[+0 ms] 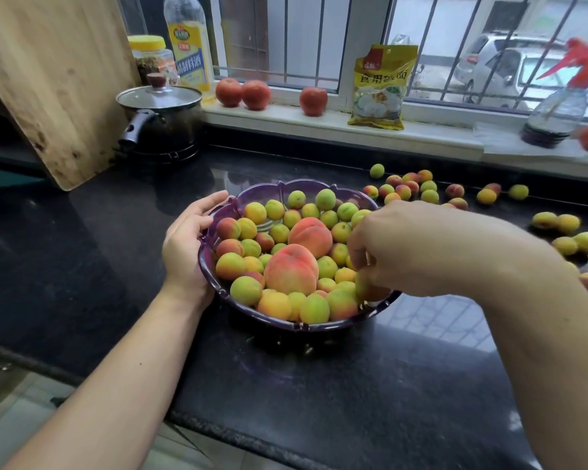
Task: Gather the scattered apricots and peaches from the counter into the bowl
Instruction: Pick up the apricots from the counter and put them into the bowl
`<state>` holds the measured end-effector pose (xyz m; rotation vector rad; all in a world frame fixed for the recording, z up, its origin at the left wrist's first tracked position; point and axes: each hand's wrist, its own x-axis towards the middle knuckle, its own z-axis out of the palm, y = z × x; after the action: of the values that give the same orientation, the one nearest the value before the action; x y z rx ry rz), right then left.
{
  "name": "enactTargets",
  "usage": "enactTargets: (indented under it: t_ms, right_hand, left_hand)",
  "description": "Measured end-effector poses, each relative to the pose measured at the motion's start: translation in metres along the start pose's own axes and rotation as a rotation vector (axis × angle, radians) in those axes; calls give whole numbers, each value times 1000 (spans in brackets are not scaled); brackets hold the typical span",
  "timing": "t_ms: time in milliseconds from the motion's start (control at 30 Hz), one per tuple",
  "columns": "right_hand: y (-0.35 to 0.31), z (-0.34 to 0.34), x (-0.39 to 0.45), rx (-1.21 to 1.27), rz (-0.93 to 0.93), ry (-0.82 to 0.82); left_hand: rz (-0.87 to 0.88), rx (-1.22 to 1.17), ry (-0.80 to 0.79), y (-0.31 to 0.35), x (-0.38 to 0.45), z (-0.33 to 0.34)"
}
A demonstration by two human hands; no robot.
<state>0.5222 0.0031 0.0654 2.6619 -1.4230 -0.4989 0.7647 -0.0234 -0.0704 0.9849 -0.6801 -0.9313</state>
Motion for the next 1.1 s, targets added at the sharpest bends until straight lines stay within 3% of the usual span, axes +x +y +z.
enactTargets:
  t_ms: [133, 200, 300, 467, 667, 867, 1000, 1100]
  right_hand:
    - [12, -12, -7, 162, 43, 79]
    - [31, -19, -8, 356, 157, 182]
    - [85, -7, 3, 384, 353, 336]
    - [149, 58, 25, 417, 699, 204]
    - [143, 83, 51, 374, 655, 65]
    - [123, 84, 62, 363, 462, 160]
    - [114, 94, 72, 128, 481, 184]
    - [111, 99, 74, 93, 509, 152]
  left_hand:
    - [18, 0, 5, 0, 0, 0]
    - [48, 31, 0, -1, 1, -1]
    - [147, 166, 5, -2, -3, 1]
    - [283, 304, -82, -3, -8, 4]
    - [223, 145, -31, -4, 0, 2]
    - [152, 91, -26, -4, 1, 5]
    - [157, 103, -30, -4, 0, 6]
    - [168, 118, -27, -4, 0, 5]
